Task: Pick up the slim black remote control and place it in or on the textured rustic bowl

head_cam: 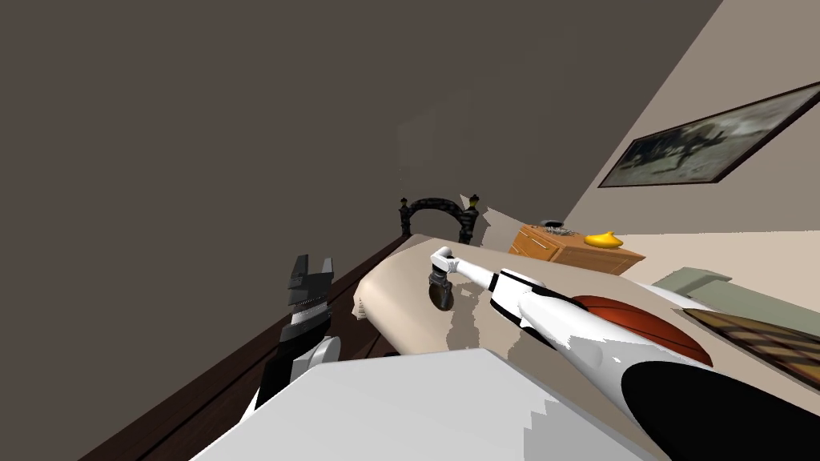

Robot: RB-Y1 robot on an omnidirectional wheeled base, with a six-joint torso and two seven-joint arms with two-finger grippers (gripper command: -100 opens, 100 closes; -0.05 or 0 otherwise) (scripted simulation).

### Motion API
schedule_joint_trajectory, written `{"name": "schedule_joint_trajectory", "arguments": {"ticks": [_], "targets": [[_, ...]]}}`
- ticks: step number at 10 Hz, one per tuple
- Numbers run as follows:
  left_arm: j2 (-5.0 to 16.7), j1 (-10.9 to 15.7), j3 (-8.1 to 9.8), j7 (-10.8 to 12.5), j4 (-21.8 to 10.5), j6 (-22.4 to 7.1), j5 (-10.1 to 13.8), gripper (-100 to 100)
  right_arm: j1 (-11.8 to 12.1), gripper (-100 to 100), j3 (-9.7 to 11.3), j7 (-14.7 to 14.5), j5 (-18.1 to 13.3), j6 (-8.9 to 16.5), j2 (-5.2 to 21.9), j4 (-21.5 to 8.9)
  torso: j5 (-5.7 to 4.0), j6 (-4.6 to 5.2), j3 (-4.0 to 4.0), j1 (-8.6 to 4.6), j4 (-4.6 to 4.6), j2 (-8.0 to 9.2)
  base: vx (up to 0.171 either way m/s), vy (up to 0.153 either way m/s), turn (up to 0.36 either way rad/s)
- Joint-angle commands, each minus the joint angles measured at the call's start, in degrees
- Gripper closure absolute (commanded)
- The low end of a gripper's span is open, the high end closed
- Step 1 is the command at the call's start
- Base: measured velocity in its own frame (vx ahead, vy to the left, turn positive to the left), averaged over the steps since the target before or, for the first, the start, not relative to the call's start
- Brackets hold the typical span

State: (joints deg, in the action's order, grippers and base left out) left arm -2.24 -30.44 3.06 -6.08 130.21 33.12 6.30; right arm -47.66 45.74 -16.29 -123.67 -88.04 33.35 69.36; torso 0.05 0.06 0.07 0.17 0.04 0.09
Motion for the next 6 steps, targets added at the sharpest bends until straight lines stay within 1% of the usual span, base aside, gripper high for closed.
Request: {"name": "schedule_joint_trajectory", "arguments": {"ticks": [1,6], "targets": [[0.00,0.00,0.00,0.00,0.00,0.00,0.00,0,0.00,0,0.00,0.00,0.00,0.00,0.00,0.00,0.00,0.00,0.00,0.00,0.00,0.00,0.000,0.000,0.000],[0.00,0.00,0.00,0.00,0.00,0.00,0.00,0,0.01,0,0.01,0.00,-0.01,0.03,0.00,0.00,0.00,0.00,-0.04,0.01,-0.02,-0.07,0.000,0.000,0.000]]}}
